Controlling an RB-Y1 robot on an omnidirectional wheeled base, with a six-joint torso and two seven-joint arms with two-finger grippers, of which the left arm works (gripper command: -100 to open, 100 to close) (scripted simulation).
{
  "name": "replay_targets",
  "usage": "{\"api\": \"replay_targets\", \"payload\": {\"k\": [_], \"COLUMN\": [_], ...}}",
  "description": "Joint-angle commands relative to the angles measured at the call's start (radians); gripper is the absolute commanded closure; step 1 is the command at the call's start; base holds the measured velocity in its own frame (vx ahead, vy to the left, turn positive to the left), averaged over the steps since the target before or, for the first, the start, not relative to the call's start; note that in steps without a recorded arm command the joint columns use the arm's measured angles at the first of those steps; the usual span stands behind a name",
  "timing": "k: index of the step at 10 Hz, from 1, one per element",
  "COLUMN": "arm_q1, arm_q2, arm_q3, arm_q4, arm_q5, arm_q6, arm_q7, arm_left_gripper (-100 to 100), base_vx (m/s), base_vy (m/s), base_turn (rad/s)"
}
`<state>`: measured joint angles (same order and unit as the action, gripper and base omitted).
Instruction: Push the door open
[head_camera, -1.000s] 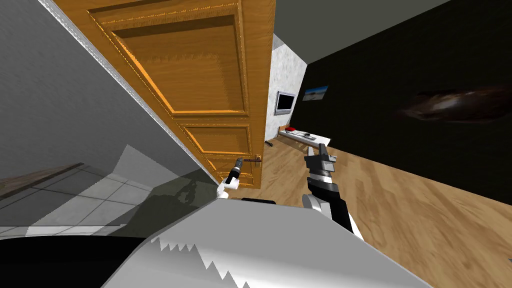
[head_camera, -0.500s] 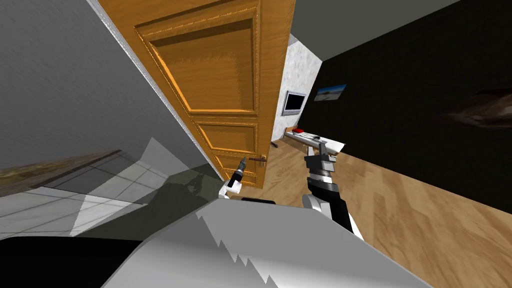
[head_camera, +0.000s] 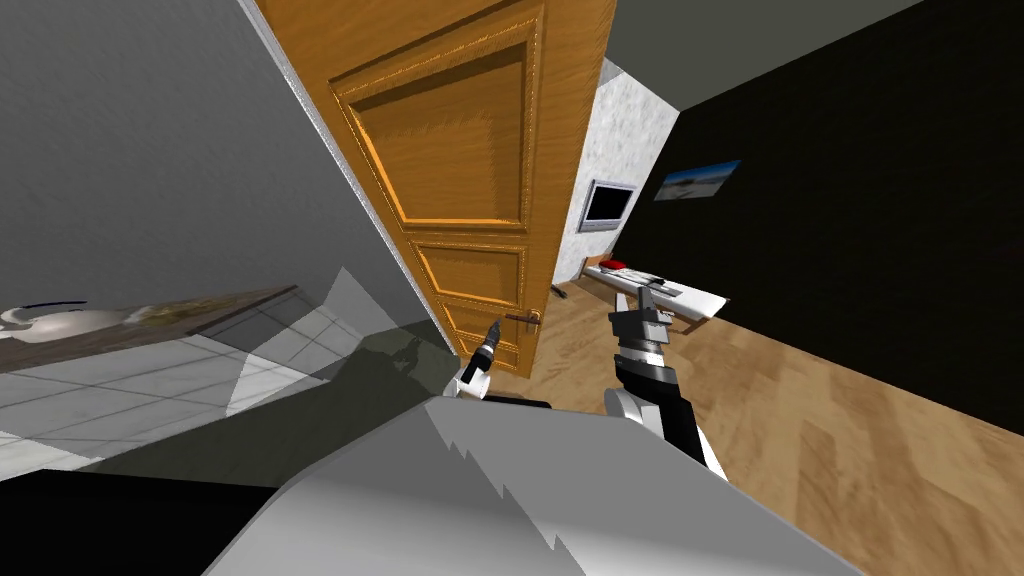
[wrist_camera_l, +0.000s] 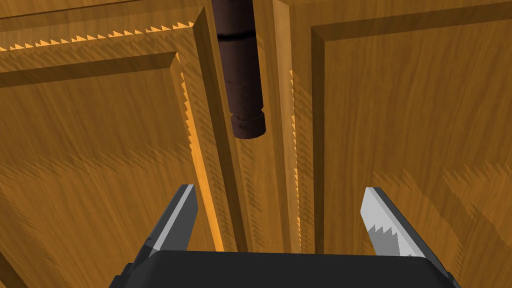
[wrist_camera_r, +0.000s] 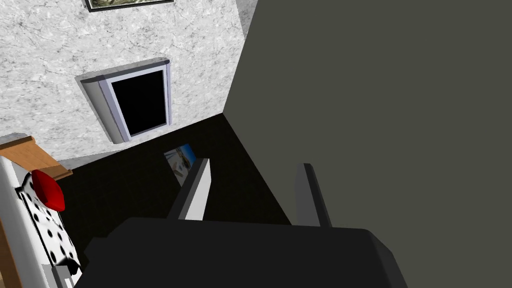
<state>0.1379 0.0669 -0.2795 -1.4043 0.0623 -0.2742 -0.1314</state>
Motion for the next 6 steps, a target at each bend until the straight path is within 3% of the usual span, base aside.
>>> {"api": "replay_targets", "payload": {"k": [1, 6], "arm_q1": [0.023, 0.083], "arm_q2": [-0.006, -0.035], "arm_q3": [-0.04, -0.156], "arm_q4": [-0.018, -0.06], "arm_q5": [0.004, 0.015], "arm_q6": [-0.002, -0.007], "arm_q7": [-0.016, -0.06], "arm_left_gripper": [-100, -100], "base_vx": [-0.007, -0.018], "base_vy": [-0.021, -0.022], "base_turn": [0.181, 0.202]}}
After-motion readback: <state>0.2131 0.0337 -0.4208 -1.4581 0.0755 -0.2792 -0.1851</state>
